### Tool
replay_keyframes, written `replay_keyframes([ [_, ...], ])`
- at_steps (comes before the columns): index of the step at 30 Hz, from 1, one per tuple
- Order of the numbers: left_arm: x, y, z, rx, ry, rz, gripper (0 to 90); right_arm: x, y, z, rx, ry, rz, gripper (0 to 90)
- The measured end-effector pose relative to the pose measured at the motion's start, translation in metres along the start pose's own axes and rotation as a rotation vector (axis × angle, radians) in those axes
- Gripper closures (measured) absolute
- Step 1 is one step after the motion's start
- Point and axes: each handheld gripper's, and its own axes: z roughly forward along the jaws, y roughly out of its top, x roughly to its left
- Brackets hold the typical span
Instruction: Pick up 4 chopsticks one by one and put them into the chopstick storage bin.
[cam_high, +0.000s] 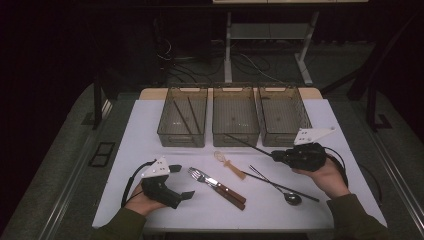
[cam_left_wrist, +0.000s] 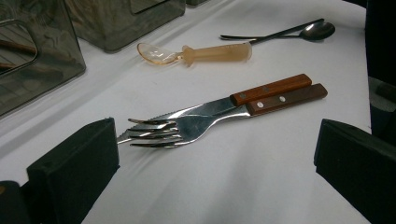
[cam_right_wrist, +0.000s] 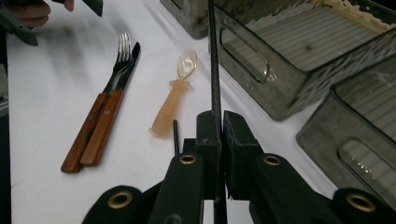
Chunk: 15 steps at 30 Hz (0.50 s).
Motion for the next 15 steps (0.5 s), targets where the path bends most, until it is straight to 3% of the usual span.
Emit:
replay_keyframes([
  [15,0.001,0.000,0.000,0.003,0.003,0.004,0.0,0.003,0.033,0.031,0.005,0.000,0.008,85.7],
])
